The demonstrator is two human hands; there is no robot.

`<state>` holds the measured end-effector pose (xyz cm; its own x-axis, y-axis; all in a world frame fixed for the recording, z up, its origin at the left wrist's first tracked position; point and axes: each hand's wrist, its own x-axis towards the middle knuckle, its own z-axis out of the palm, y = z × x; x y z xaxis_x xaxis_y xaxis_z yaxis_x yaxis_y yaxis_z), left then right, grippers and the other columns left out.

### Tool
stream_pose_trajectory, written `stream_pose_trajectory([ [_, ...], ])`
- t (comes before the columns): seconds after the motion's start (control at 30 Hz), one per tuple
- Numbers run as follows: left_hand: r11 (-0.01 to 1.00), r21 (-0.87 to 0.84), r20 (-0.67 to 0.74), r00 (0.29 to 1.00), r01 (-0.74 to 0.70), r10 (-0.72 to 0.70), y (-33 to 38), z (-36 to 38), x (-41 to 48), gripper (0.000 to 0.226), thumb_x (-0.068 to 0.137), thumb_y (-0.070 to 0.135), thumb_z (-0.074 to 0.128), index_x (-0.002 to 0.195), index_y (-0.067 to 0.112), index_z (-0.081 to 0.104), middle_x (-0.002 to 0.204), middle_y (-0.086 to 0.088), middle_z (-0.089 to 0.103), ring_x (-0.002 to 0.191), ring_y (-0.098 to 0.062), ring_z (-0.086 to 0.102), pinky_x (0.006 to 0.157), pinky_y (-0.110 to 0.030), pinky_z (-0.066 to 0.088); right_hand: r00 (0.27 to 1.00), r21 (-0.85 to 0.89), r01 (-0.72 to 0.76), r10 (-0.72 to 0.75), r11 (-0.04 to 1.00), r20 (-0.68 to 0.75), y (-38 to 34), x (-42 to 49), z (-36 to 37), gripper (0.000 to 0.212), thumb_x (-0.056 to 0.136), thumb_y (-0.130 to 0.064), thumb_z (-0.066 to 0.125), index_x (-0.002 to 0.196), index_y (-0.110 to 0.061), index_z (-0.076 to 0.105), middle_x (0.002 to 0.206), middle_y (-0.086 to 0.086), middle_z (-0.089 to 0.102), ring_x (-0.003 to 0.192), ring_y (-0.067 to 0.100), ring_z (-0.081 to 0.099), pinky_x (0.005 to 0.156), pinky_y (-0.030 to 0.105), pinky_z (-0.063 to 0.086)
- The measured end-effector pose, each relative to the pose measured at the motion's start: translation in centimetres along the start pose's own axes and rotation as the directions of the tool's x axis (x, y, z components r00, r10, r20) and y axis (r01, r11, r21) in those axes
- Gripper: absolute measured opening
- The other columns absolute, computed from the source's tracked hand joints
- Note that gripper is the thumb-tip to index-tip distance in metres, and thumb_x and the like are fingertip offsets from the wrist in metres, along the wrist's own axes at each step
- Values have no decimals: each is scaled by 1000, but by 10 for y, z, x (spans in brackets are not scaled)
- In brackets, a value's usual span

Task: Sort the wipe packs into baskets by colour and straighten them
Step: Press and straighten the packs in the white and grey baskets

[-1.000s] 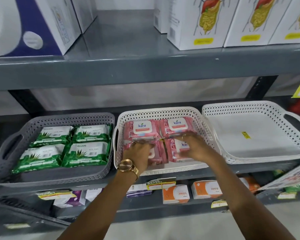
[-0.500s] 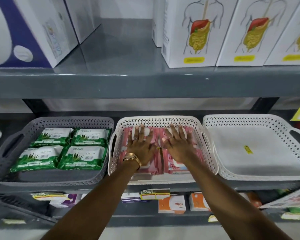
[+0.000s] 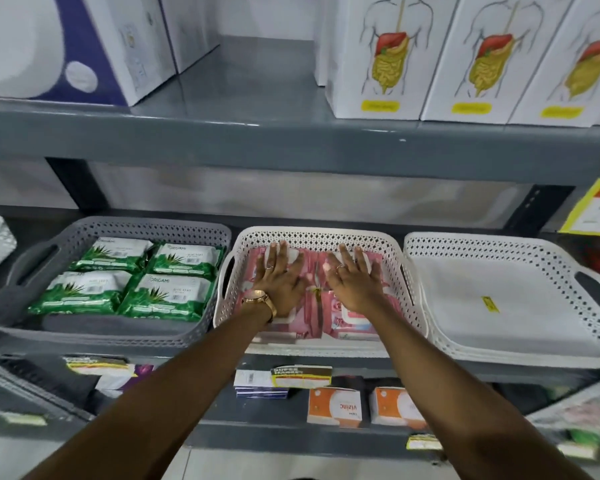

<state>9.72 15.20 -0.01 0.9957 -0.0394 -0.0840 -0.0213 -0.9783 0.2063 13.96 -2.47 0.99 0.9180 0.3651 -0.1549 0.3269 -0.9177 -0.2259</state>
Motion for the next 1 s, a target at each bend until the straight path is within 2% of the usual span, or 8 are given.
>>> stream_pose_trajectory([
  [0.1, 998, -23, -86, 995, -57, 55, -9, -19, -12, 60, 101, 45, 22, 152, 28, -3, 159, -9, -20, 145, -26, -22, 113, -43, -20, 996, 131, -84, 89, 988, -32, -16, -7, -13, 58, 97, -53, 9, 151, -31, 3, 161, 1, -10, 145, 31, -20, 111, 59, -17],
  [0.17, 996, -29, -131, 988, -80, 75, -32, -41, -27, 57, 101, 40, 28, 153, 24, 10, 161, -7, -5, 148, -24, -8, 117, -44, -10, 982, 196, -67, 99, 978, -159, -39, -12, -21, 53, 100, -44, 25, 148, -22, 26, 161, 0, 5, 148, 30, -9, 115, 57, -11],
  [0.23, 994, -51, -197, 977, -97, 86, -66, -64, -49, 48, 98, 31, 40, 145, 20, 38, 158, -8, 23, 146, -27, 20, 120, -46, 18, 955, 277, 49, 36, 960, -295, -78, -15, -29, 42, 98, -31, 42, 131, -8, 54, 156, 4, 31, 148, 27, 16, 122, 50, 7],
  [0.33, 997, -78, -207, 978, -24, 7, -119, -95, -81, 32, 94, 25, 50, 124, 20, 61, 135, -9, 56, 119, -32, 56, 96, -44, 49, 932, 417, 227, -72, 880, -356, -152, -28, -34, 36, 90, -18, 60, 125, -10, 62, 134, 15, 59, 125, 30, 54, 107, 38, 41],
  [0.47, 984, 0, -30, 983, 179, -179, -214, -120, -116, 25, 91, 24, 56, 114, 23, 68, 120, -13, 66, 104, -33, 62, 88, -39, 52, 958, 419, 271, -201, 867, -204, -256, -32, -5, 34, 89, -19, 62, 123, -13, 63, 127, 14, 63, 111, 30, 62, 95, 37, 49],
  [0.6, 959, -1, 55, 958, 283, -282, -287, -107, -140, 32, 91, 19, 59, 122, 17, 62, 130, -13, 58, 119, -32, 54, 101, -42, 44, 982, 274, 177, -150, 945, -115, -303, -16, 34, 36, 88, -21, 66, 122, -9, 62, 122, 16, 64, 111, 31, 60, 93, 36, 48],
  [0.9, 969, -158, 28, 982, 190, -188, -331, -89, -157, 44, 83, 5, 66, 120, 28, 65, 137, -7, 56, 114, -28, 60, 101, -41, 47, 997, 273, 78, -75, 959, -22, -315, -13, 55, 40, 81, -19, 71, 119, -7, 64, 124, 12, 66, 100, 23, 68, 95, 41, 53],
  [1.0, 980, -70, -9, 982, 189, -190, -328, -85, -158, 41, 86, 28, 67, 125, 34, 59, 136, -5, 55, 119, -29, 53, 103, -39, 43, 996, 270, 88, -81, 959, -36, -318, -13, 55, 39, 82, -18, 70, 119, -6, 64, 126, 11, 65, 95, 22, 70, 90, 40, 55],
])
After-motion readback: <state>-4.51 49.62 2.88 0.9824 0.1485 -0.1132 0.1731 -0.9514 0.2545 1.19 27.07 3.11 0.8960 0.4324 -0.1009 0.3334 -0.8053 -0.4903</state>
